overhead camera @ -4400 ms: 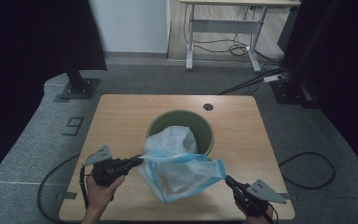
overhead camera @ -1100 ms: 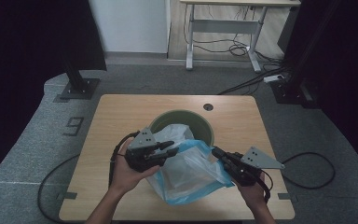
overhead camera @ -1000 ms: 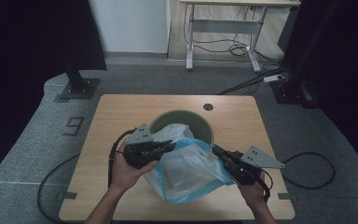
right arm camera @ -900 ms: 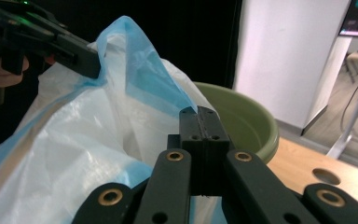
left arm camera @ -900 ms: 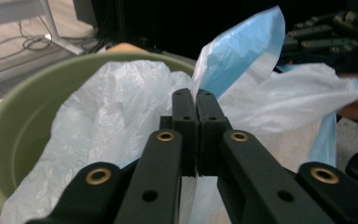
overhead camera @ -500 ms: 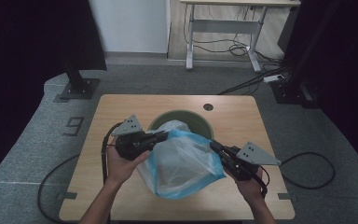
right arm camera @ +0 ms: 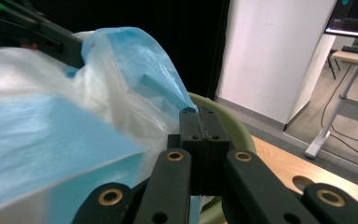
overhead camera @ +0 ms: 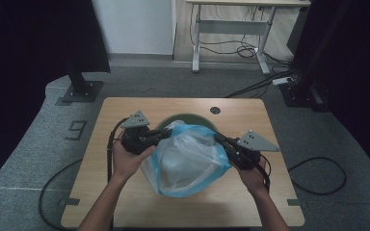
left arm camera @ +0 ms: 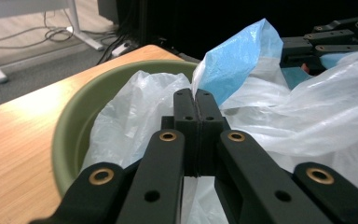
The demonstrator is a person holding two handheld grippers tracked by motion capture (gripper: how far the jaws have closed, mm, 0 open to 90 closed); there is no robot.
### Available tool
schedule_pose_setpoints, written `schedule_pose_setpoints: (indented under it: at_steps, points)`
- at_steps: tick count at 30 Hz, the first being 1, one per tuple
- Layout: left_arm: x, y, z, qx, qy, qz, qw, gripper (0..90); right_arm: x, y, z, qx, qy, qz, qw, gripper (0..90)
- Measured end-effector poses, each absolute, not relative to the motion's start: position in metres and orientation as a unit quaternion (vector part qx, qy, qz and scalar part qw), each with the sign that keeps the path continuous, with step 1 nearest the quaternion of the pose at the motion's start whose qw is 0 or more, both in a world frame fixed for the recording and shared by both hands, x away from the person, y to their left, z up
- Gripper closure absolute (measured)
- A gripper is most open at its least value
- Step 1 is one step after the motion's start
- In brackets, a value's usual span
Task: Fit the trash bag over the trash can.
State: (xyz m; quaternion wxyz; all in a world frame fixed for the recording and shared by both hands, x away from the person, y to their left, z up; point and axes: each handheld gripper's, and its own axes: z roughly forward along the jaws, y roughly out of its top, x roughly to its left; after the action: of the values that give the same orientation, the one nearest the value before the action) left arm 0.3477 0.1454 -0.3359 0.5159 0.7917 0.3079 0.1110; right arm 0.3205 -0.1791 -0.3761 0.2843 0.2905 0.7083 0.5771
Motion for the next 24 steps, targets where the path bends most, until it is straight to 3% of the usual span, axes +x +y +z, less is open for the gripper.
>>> schedule_pose_setpoints:
  at_steps: [15, 16, 17, 21, 24]
  points:
    - [0.378, 0.145, -0.339, 0.788, 0.330, 0.101, 0.509, 89.5, 0.376, -0.181, -0.391, 0.325, 0.693, 0.589, 0.261, 88.7]
    - [0.377, 0.145, -0.337, 0.787, 0.330, 0.103, 0.511, 89.6, 0.376, -0.182, -0.392, 0.330, 0.685, 0.597, 0.255, 83.8]
    - [0.376, 0.144, -0.336, 0.786, 0.330, 0.105, 0.512, 89.6, 0.373, -0.184, -0.390, 0.345, 0.670, 0.603, 0.262, 72.4]
    - [0.375, 0.142, -0.334, 0.791, 0.330, 0.113, 0.503, 89.6, 0.361, -0.199, -0.380, 0.356, 0.653, 0.610, 0.273, 62.7]
    - [0.374, 0.141, -0.334, 0.788, 0.333, 0.114, 0.505, 89.7, 0.352, -0.211, -0.375, 0.358, 0.648, 0.614, 0.275, 60.8]
